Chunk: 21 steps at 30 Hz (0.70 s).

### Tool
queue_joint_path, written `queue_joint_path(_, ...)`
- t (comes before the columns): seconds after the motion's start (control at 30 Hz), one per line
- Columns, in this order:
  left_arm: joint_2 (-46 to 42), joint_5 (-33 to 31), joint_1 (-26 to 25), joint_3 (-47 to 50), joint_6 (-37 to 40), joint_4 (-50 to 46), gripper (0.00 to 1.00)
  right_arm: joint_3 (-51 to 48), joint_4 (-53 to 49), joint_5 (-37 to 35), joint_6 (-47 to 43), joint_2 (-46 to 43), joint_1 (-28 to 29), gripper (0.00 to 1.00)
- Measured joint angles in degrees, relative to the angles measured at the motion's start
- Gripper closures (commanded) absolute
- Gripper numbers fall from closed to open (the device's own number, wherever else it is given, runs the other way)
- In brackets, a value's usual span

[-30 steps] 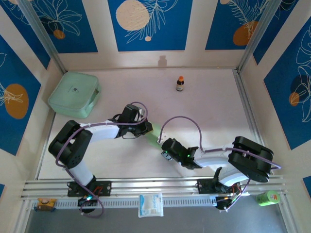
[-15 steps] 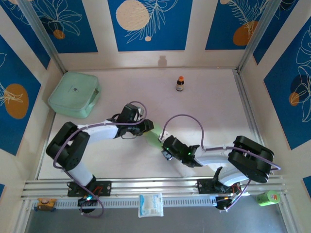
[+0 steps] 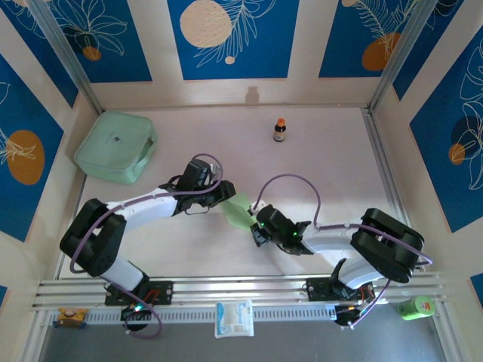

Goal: Fold a paper plane with a square sheet of paper (pick it up from the middle)
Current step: Fourth fold the wing at the center of the table.

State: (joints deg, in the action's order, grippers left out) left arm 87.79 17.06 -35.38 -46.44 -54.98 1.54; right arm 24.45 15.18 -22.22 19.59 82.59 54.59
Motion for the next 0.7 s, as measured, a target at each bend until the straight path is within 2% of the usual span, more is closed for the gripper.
queue_joint_path(0.4, -0.3, -0.2, 0.0, 1.1, 0.2, -0.3, 0.9, 1.9, 2.0, 12.0, 7.2, 2.9, -4.9, 0.96)
queue_joint_path(0.53, -0.4, 0.2, 0.0, 1.7, 0.0, 0.3, 0.96, 2.9, 2.5, 16.2, 10.1, 4.5, -6.5, 0.96)
queue_joint_path(0.7, -0.2, 2.4, 0.0, 3.1, -0.3, 3.9, 0.98, 3.6, 4.7, 20.3, 13.9, 6.6, -7.9, 0.96)
